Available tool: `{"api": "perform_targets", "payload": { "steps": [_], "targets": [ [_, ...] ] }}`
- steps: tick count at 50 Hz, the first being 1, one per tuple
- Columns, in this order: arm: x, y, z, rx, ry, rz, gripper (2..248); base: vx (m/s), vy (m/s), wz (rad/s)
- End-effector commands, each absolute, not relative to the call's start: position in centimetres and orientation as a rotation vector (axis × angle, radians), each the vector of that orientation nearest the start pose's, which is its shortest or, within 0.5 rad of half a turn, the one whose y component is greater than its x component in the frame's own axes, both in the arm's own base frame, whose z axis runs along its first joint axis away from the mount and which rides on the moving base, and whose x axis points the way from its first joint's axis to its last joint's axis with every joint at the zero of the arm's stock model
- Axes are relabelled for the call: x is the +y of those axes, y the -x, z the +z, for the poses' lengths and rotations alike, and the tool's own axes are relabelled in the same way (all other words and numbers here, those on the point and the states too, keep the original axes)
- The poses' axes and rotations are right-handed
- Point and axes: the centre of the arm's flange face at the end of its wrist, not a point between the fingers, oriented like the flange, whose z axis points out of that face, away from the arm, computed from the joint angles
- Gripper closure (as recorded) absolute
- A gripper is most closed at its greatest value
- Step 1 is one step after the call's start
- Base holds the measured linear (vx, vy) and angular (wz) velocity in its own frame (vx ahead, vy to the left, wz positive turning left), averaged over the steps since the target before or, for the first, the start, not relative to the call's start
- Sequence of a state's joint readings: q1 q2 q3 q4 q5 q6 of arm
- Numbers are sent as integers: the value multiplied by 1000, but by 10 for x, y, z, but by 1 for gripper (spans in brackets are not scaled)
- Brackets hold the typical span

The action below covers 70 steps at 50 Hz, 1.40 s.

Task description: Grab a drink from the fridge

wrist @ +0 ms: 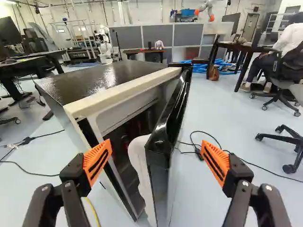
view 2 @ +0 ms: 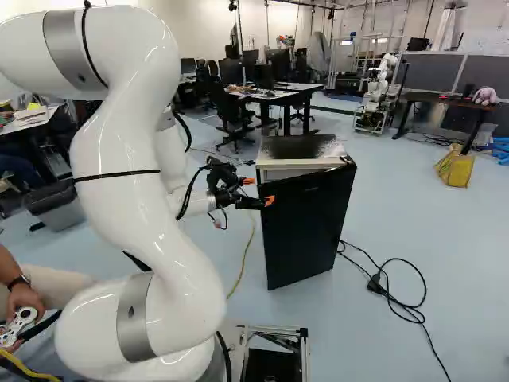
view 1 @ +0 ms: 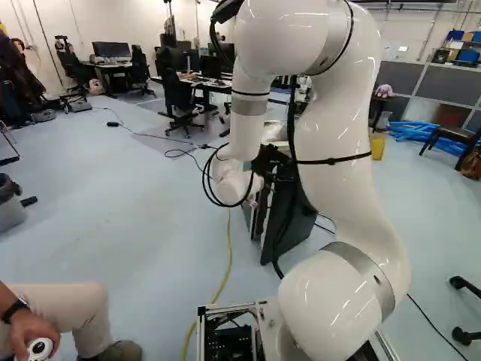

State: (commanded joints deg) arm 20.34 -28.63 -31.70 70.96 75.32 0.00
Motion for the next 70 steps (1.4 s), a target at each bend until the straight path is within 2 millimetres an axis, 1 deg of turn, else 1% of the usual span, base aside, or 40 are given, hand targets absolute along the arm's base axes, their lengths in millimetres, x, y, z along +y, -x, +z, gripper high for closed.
{"api": "perform_targets", "payload": {
  "steps": [23, 70],
  "targets": [
    [50, -390, 267, 1454, 2636, -2124, 3, 0, 0, 0],
    [44, -379, 267, 1716, 2612, -2101, 3, 0, 0, 0]
  ]
}}
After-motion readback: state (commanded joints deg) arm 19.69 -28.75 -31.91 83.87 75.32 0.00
